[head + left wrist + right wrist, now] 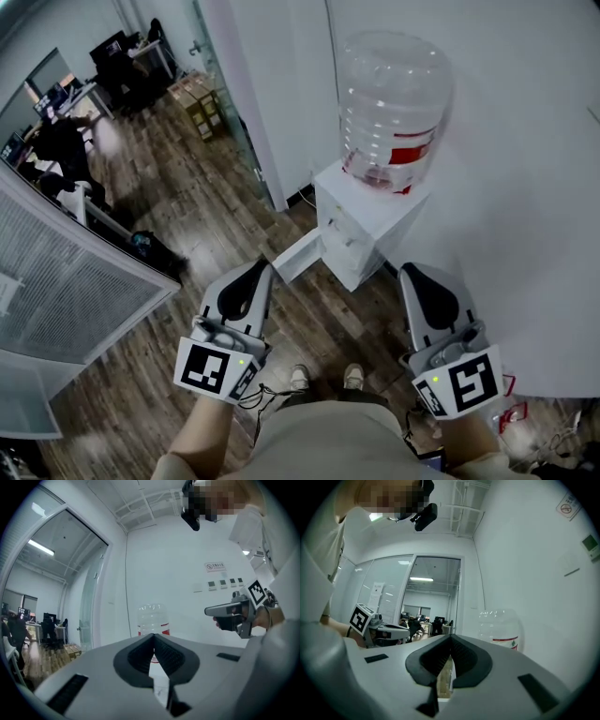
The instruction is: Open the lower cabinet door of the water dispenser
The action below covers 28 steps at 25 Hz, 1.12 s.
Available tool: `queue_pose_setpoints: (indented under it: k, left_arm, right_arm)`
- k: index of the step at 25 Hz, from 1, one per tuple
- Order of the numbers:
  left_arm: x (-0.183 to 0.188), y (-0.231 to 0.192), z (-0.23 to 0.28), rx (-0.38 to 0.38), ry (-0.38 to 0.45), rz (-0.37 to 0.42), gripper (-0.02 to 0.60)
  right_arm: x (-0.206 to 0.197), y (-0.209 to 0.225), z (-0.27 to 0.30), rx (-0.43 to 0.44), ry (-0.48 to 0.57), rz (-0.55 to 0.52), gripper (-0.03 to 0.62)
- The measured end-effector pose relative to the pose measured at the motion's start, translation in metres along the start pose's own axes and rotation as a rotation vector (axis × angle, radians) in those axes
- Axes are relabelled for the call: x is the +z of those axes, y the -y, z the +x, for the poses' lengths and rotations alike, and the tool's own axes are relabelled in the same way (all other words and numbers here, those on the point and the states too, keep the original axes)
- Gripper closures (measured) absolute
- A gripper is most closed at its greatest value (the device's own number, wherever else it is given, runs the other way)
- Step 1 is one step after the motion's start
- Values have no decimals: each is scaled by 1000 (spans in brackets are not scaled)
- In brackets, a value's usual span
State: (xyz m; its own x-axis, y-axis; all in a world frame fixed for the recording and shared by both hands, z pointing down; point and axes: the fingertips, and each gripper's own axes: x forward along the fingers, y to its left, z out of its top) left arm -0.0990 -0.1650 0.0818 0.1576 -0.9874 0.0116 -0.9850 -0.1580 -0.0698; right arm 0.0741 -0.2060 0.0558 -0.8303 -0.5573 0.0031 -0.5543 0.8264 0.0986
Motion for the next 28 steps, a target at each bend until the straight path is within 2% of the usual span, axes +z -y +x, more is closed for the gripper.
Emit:
queue_pose_setpoints:
  k: [4,12,28]
  left_arm:
    - [-5,6,-16,1,1,7,575]
    - [-32,19,-36,-3,-68,-2,575]
    - [-31,15,-37,-17,-77,7,575]
  right_arm:
    - [-15,-15,-5,34,-39,18,588]
    - [-42,-36,-12,65,-107,68,588]
    - [-53,-37,-4,63,-148,91,588]
